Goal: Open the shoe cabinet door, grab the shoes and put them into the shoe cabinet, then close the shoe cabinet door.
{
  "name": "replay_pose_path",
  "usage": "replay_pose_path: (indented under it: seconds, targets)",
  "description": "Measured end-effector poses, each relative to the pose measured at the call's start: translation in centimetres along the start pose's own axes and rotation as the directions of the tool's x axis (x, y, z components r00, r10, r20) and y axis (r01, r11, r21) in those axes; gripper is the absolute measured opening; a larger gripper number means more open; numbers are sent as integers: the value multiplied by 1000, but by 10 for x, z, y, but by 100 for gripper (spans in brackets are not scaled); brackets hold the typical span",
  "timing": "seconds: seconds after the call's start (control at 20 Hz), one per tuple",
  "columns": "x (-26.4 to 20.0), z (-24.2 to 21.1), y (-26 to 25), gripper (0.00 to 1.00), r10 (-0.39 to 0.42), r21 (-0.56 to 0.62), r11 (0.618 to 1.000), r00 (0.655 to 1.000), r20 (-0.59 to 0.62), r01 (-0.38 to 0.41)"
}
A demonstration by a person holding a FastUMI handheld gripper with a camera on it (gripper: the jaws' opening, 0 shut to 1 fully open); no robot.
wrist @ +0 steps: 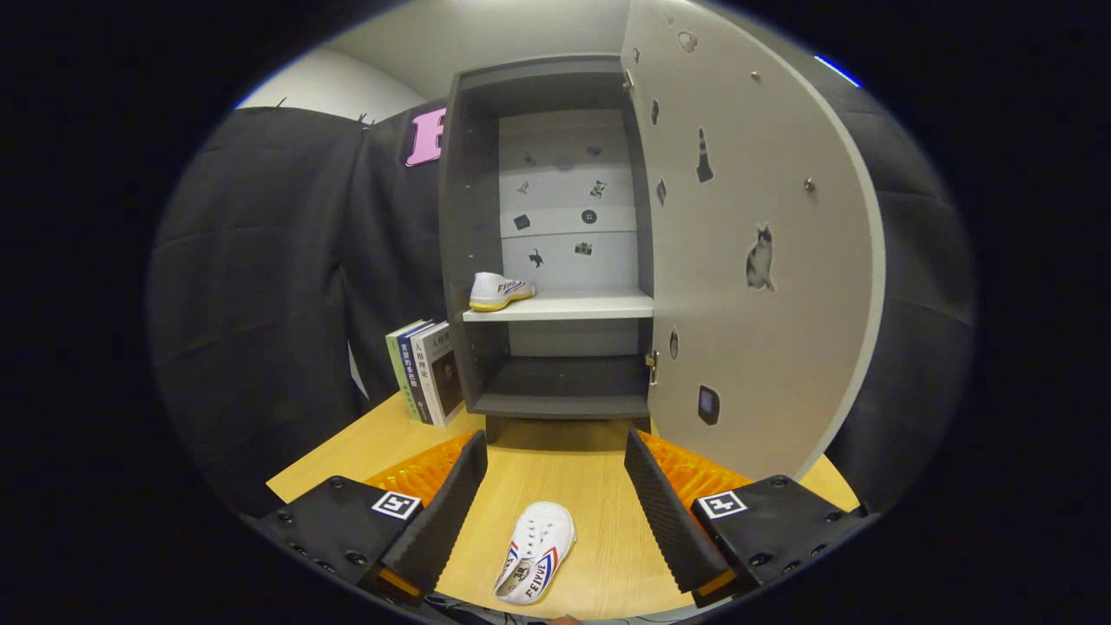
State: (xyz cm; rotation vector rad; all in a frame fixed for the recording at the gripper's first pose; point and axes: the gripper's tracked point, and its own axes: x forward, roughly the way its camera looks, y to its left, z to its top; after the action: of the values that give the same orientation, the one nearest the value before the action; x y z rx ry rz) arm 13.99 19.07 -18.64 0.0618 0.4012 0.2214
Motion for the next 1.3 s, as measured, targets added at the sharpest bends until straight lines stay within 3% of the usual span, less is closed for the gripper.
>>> replay_pose_path:
  seconds: [0.7,1.3]
  targets:
    - [68,-119,38,99,88,32,996,961,-262,-82]
    - [82,-218,52,98,128,89,991,860,-493,-97]
